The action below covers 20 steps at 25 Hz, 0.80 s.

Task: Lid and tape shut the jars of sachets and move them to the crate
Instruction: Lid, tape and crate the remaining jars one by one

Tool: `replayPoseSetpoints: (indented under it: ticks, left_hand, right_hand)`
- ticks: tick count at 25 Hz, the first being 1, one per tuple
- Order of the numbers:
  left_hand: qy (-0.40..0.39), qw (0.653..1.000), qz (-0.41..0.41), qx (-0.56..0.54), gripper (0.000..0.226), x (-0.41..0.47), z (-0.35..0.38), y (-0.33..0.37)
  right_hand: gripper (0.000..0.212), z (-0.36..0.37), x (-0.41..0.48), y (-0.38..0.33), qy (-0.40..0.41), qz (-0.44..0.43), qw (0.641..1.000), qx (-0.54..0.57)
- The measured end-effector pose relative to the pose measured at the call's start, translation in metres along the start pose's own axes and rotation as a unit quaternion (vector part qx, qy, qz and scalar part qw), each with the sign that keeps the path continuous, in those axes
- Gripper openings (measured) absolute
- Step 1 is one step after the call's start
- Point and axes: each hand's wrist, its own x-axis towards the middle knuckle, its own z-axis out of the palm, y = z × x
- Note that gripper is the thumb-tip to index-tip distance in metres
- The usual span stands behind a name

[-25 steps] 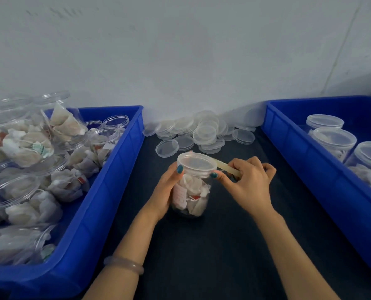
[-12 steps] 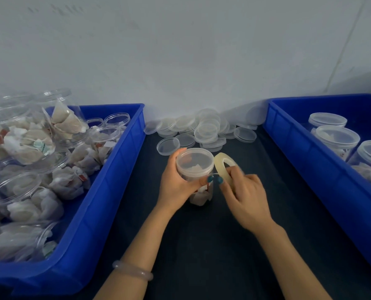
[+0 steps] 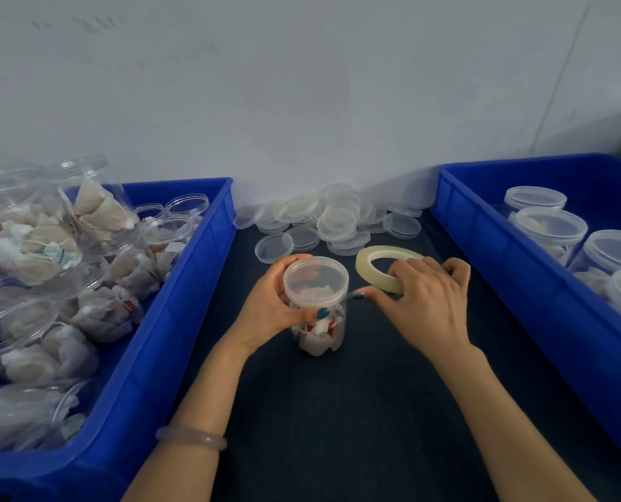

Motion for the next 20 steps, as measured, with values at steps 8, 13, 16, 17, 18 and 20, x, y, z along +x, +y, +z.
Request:
replayPoseSetpoints:
  ticks: [8, 13, 16, 17, 18, 20]
  left_hand:
    - [-0.056, 0.997, -0.016, -0.042, 0.083, 0.002, -0.013, -0.001]
    - [-0.071, 0.996, -0.025, -0.056, 0.083, 0.002, -0.018, -0.003]
    - [-0.092, 0.994, -0.028, -0.057, 0.086, 0.004, -0.021, -0.006]
    - [-0.103, 0.992, -0.031, -0.062, 0.087, 0.005, -0.022, -0.006]
    - [-0.114, 0.991, -0.033, -0.069, 0.086, 0.006, -0.022, -0.006]
    - [-0.131, 0.988, -0.034, -0.078, 0.084, 0.006, -0.022, -0.004]
  right_hand:
    - [0.069, 0.009, 0.027, 0.004, -0.085, -0.053, 0.993, 0.066]
    - [0.043, 0.009, 0.032, 0.019, -0.107, -0.141, 0.981, 0.081]
    - [0.031, 0.010, 0.031, 0.024, -0.128, -0.136, 0.978, 0.091]
    - [0.030, 0.011, 0.031, 0.023, -0.127, -0.130, 0.979, 0.093]
    - [0.029, 0.013, 0.031, 0.021, -0.125, -0.123, 0.980, 0.096]
    - [0.021, 0.017, 0.030, 0.015, -0.120, -0.110, 0.981, 0.107]
